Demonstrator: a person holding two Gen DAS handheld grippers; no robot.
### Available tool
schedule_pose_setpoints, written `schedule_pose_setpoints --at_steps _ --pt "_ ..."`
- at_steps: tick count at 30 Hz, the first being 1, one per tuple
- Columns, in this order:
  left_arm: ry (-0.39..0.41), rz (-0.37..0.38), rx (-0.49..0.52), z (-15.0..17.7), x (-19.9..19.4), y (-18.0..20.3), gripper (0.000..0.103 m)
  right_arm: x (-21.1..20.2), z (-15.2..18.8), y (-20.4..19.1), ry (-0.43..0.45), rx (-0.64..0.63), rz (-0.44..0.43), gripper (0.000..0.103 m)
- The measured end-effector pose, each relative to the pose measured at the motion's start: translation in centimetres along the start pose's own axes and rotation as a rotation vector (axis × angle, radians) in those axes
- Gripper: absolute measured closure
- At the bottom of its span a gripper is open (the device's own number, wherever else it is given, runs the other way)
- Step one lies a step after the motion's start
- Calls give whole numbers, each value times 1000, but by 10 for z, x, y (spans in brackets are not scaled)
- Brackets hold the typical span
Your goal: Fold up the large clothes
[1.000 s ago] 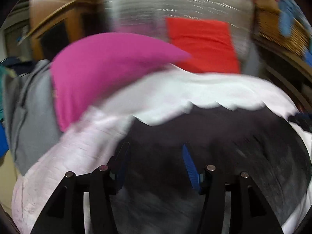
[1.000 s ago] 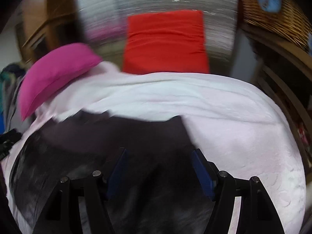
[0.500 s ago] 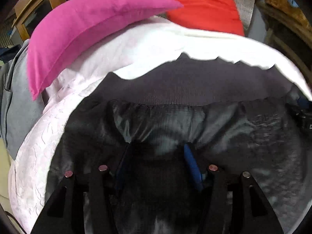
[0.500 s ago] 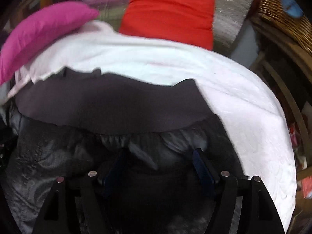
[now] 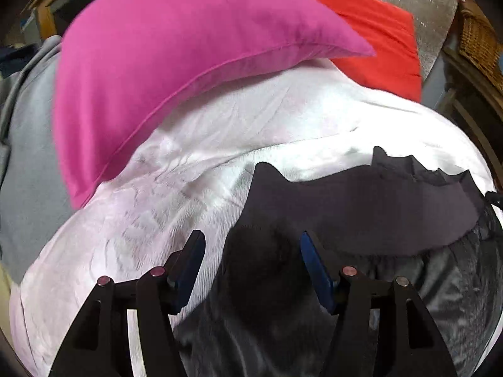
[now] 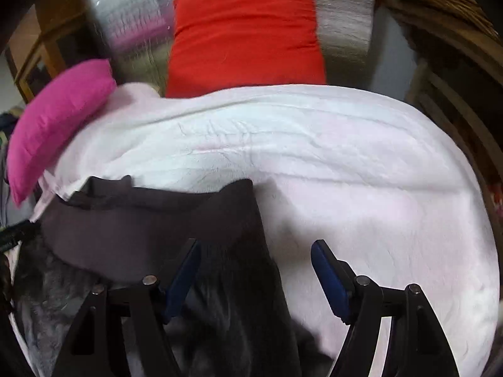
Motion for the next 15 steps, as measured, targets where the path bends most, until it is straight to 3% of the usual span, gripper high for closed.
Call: schedule_pose_setpoints --at_steps 1,2,3,4,5,7,10,15 --pt "-17 1 17 1 3 6 39 8 -1 2 -24 -1 10 29" --pt "-48 7 35 1 10 10 39 17 -1 4 -41 -6 18 41" --pt "-60 6 41 2 11 14 39 27 0 4 -74 -12 9 58" --pt "-65 3 42 2 15 15 61 33 3 5 -103 -17 12 87" --pt "-80 7 37 2 18 15 75 34 3 4 -103 -39 35 91" --pt "-83 -2 23 2 17 15 79 25 0 -2 -77 -91 67 93" --pt "-82 -50 7 6 28 10 80 6 -9 10 7 -57 113 94" --pt "-91 -92 -34 6 38 8 78 29 6 25 -30 -23 228 94"
Point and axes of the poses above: each gripper's, at about its wrist camera, not at the fingertips, and x roughly the way its jaws point, y to its right, z to its underside, the point moved 7 cm from there along x, roughly the way its jaws point, and after that the axes turned 13 degrees about -z, right-handed, at the moved point
